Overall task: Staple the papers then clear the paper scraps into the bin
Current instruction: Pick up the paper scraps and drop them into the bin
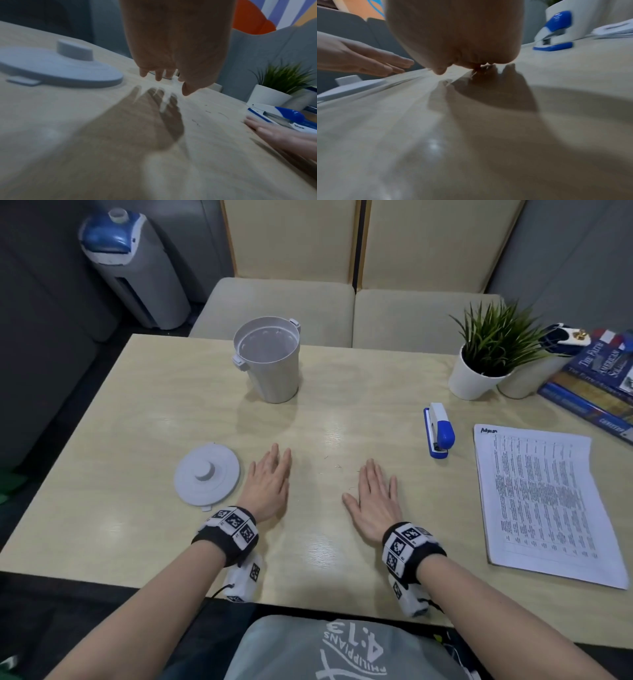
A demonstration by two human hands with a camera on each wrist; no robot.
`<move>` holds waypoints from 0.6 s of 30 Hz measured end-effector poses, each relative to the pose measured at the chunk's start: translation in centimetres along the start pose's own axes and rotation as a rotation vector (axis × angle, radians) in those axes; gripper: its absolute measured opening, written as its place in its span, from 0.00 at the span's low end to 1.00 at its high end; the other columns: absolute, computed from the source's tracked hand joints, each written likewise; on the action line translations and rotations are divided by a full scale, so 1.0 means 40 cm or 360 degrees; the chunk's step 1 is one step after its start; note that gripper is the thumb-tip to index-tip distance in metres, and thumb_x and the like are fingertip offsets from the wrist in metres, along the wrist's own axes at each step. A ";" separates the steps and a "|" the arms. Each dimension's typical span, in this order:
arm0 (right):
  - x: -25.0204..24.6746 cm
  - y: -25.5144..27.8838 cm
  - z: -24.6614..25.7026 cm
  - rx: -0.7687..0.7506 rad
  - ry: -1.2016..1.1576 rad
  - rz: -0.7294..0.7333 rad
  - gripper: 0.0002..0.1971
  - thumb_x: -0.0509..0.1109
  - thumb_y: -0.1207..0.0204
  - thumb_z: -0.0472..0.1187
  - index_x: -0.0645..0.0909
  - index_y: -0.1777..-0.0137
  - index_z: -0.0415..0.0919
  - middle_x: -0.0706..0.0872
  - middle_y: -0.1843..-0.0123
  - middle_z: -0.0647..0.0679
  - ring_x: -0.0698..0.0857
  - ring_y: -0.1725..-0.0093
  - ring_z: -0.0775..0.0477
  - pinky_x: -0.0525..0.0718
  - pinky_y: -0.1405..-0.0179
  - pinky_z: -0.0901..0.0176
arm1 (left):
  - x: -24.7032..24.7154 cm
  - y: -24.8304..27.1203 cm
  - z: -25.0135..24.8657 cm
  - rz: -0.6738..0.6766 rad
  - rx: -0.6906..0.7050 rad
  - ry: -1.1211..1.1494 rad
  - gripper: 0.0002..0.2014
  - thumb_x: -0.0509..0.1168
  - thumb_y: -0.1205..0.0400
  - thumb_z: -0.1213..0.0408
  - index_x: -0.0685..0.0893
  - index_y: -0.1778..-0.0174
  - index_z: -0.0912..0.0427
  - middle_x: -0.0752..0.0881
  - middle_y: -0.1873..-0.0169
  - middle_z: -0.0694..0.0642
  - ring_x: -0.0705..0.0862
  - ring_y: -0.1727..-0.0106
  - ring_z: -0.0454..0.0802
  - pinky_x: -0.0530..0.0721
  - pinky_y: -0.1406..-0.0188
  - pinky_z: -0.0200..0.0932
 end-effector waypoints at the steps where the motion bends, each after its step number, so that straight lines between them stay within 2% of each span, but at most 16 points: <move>1: -0.002 -0.011 0.016 -0.0085 0.0009 -0.0006 0.35 0.41 0.16 0.58 0.38 0.15 0.40 0.33 0.14 0.44 0.35 0.15 0.48 0.34 0.17 0.42 | 0.006 0.007 0.002 0.0004 -0.0009 0.0005 0.30 0.47 0.12 0.59 0.41 0.16 0.54 0.40 0.16 0.61 0.43 0.14 0.57 0.44 0.16 0.60; 2: -0.008 -0.022 0.028 -0.0168 0.0026 -0.0030 0.34 0.44 0.16 0.57 0.42 0.15 0.41 0.37 0.14 0.44 0.38 0.14 0.47 0.35 0.17 0.42 | 0.011 0.013 0.005 0.0003 -0.0018 0.0012 0.30 0.47 0.12 0.59 0.41 0.16 0.54 0.40 0.16 0.60 0.43 0.14 0.57 0.44 0.16 0.60; 4: -0.035 -0.052 0.041 -0.0282 0.0070 -0.0148 0.31 0.52 0.17 0.53 0.52 0.16 0.44 0.50 0.14 0.43 0.50 0.15 0.43 0.47 0.17 0.41 | 0.019 0.021 0.012 -0.0027 -0.0035 0.0040 0.30 0.47 0.12 0.59 0.43 0.16 0.54 0.42 0.15 0.60 0.45 0.14 0.56 0.45 0.15 0.60; 6: -0.071 -0.085 0.042 -0.0314 0.0079 -0.0242 0.31 0.61 0.22 0.52 0.60 0.20 0.48 0.63 0.19 0.44 0.63 0.21 0.42 0.62 0.23 0.42 | 0.026 0.025 0.022 -0.0066 -0.0046 0.0071 0.29 0.48 0.13 0.59 0.45 0.16 0.55 0.45 0.15 0.60 0.47 0.14 0.57 0.47 0.15 0.60; 8: -0.099 -0.117 0.038 -0.0338 0.0085 -0.0211 0.30 0.66 0.26 0.53 0.67 0.24 0.51 0.70 0.25 0.47 0.69 0.27 0.44 0.69 0.30 0.44 | 0.028 0.030 0.030 -0.0091 -0.0053 0.0088 0.29 0.49 0.13 0.58 0.47 0.16 0.55 0.47 0.15 0.60 0.48 0.15 0.56 0.48 0.15 0.58; 10: -0.111 -0.135 0.031 -0.0380 0.0129 -0.0151 0.27 0.67 0.28 0.56 0.74 0.28 0.53 0.73 0.30 0.49 0.71 0.32 0.45 0.71 0.35 0.46 | 0.029 0.033 0.035 -0.0115 -0.0051 0.0102 0.28 0.50 0.13 0.58 0.50 0.16 0.55 0.49 0.15 0.59 0.50 0.15 0.56 0.48 0.15 0.56; 13: -0.104 -0.135 0.016 -0.0464 0.0140 -0.0128 0.23 0.67 0.28 0.58 0.77 0.32 0.56 0.75 0.35 0.51 0.72 0.36 0.46 0.70 0.38 0.49 | 0.027 0.034 0.040 -0.0184 -0.0039 0.0124 0.26 0.51 0.13 0.59 0.57 0.17 0.55 0.54 0.16 0.60 0.54 0.16 0.55 0.52 0.16 0.54; 15: -0.100 -0.134 0.016 -0.0522 0.0103 -0.0153 0.23 0.67 0.27 0.54 0.77 0.31 0.54 0.75 0.31 0.52 0.72 0.32 0.46 0.70 0.34 0.49 | 0.028 0.033 0.038 -0.0211 -0.0020 0.0137 0.24 0.51 0.13 0.60 0.61 0.19 0.55 0.58 0.17 0.60 0.57 0.17 0.55 0.54 0.17 0.54; 18: -0.103 -0.148 0.035 -0.0598 0.0044 -0.0163 0.28 0.66 0.23 0.46 0.69 0.23 0.50 0.68 0.20 0.53 0.66 0.22 0.47 0.67 0.26 0.47 | 0.032 0.027 0.025 -0.0275 0.0027 0.0138 0.22 0.52 0.13 0.60 0.66 0.21 0.55 0.64 0.19 0.60 0.62 0.19 0.56 0.59 0.19 0.53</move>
Point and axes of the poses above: each hand's wrist, its own y-axis away from the middle knuckle, its own x-axis out of the palm, z = x × y, the point moved 1 cm from there along -y, towards the middle knuckle
